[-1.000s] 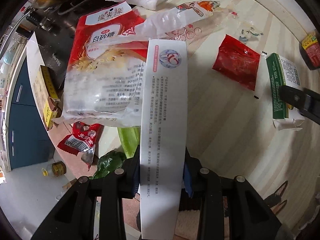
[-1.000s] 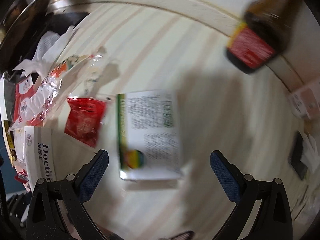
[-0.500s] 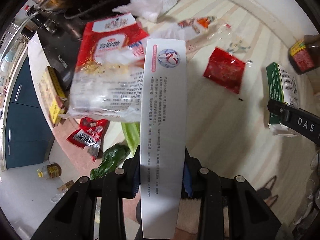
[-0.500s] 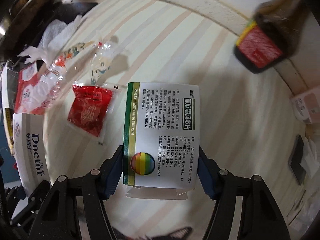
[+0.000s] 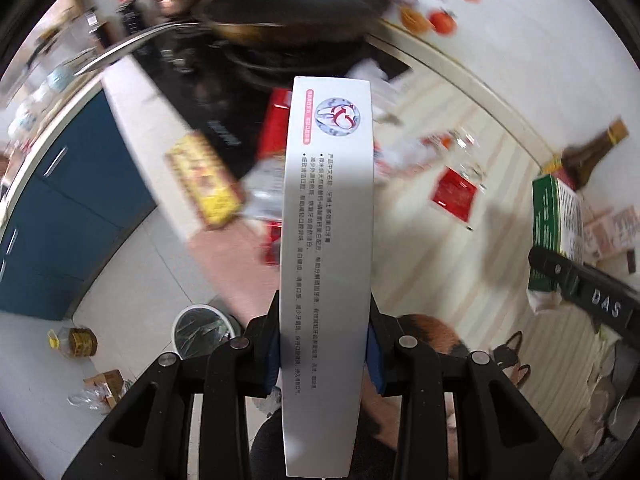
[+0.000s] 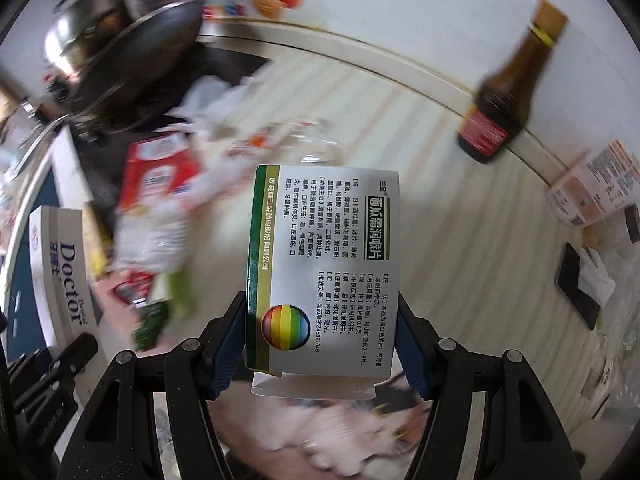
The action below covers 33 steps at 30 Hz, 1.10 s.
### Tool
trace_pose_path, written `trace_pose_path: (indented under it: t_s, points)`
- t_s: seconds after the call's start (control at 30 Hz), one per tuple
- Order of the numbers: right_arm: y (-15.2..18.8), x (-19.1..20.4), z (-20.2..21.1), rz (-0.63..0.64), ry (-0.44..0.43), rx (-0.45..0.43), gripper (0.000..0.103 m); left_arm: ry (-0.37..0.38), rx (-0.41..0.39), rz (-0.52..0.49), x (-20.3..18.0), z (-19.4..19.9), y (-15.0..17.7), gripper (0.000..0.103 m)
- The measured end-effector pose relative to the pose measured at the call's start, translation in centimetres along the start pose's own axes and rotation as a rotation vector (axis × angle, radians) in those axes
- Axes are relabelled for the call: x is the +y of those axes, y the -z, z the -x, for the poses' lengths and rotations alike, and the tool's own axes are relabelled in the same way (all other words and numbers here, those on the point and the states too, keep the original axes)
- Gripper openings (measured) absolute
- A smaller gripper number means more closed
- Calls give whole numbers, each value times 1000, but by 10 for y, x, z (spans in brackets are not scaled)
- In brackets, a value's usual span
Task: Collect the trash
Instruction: 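Carry both boxes down over the white bin and open both tools to drop them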
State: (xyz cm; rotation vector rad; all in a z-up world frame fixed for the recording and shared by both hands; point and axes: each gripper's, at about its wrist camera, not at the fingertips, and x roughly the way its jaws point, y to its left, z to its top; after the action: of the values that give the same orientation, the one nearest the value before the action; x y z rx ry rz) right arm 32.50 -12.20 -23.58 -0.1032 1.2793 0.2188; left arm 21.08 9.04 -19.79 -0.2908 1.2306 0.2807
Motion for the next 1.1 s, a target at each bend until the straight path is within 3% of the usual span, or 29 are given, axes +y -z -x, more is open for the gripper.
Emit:
trace_pose_path:
  t_s: [0.27,0.47,0.6,0.73,0.9,1.1]
  points:
    - [45,151,18,144,-156,-11,69,-37,-18,233,161,26,38,31]
    - [105,289,-29,361,-243,61,68,-107,61,454,297,-22,94,31]
    - [148,361,-97,494,-266,148,68,-120,151,603,358,-85,141,31]
    - [198,413,-202,590,-278,269,68,-103,268,724,403,-182,196,31]
    - [255,436,-342,648,-278,436,68,57,418,891,437,-322,261,31]
    - [307,445,-469,692,-243,584,68,195,511,976,466,-429,306,31]
